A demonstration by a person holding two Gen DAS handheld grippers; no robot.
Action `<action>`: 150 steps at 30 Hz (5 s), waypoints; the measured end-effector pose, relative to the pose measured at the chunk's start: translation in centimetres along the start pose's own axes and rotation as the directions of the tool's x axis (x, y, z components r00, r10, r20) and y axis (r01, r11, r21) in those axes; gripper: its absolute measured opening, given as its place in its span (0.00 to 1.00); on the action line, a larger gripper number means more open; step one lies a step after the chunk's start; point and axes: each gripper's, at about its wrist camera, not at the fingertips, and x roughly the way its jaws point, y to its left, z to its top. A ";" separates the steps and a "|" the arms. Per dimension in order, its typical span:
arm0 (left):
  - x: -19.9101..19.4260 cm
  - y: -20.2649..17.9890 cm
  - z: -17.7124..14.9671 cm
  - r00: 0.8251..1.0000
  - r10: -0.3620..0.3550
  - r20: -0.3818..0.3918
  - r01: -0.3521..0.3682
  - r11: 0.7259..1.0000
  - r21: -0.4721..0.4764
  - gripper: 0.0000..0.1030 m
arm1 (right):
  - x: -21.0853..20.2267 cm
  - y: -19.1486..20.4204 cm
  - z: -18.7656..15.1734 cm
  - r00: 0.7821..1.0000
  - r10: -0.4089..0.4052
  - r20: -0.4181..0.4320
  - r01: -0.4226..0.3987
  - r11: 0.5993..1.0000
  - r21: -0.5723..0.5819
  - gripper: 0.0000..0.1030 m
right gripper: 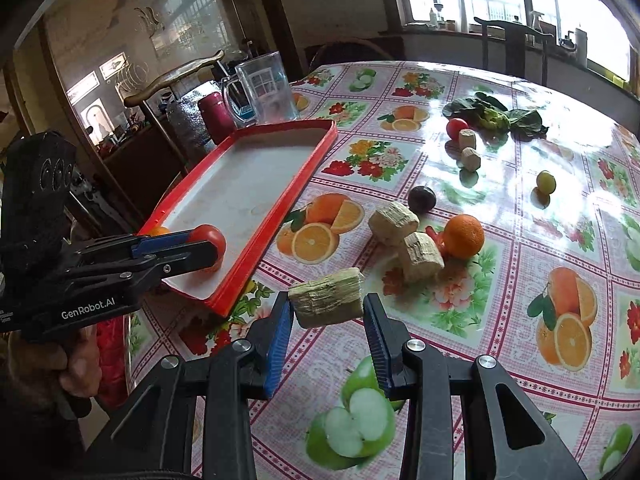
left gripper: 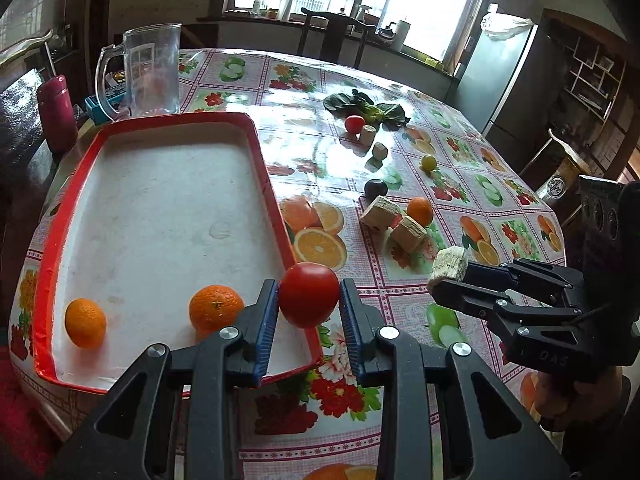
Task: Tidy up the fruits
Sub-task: 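Carry tomato and beige block into the white tray and open both tools, then grasp a beige fibrous block with the left tool while the right tool grasps an orange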
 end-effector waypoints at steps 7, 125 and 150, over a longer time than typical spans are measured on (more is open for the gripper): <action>-1.1 1.7 -0.6 1.000 0.016 0.013 -0.016 1.000 -0.025 0.27 | 0.6 2.0 0.5 1.000 0.021 -0.006 -0.021 0.999 -0.030 0.35; 3.0 -2.2 2.4 0.993 0.021 -0.117 -0.014 0.998 0.054 0.42 | -2.2 -9.4 -0.1 0.994 -0.109 -0.024 0.111 0.983 0.145 0.45; 11.4 -6.4 5.2 0.979 0.016 -0.204 0.010 0.992 0.123 0.42 | 0.4 -13.1 1.3 0.996 -0.083 -0.021 0.086 0.979 0.187 0.45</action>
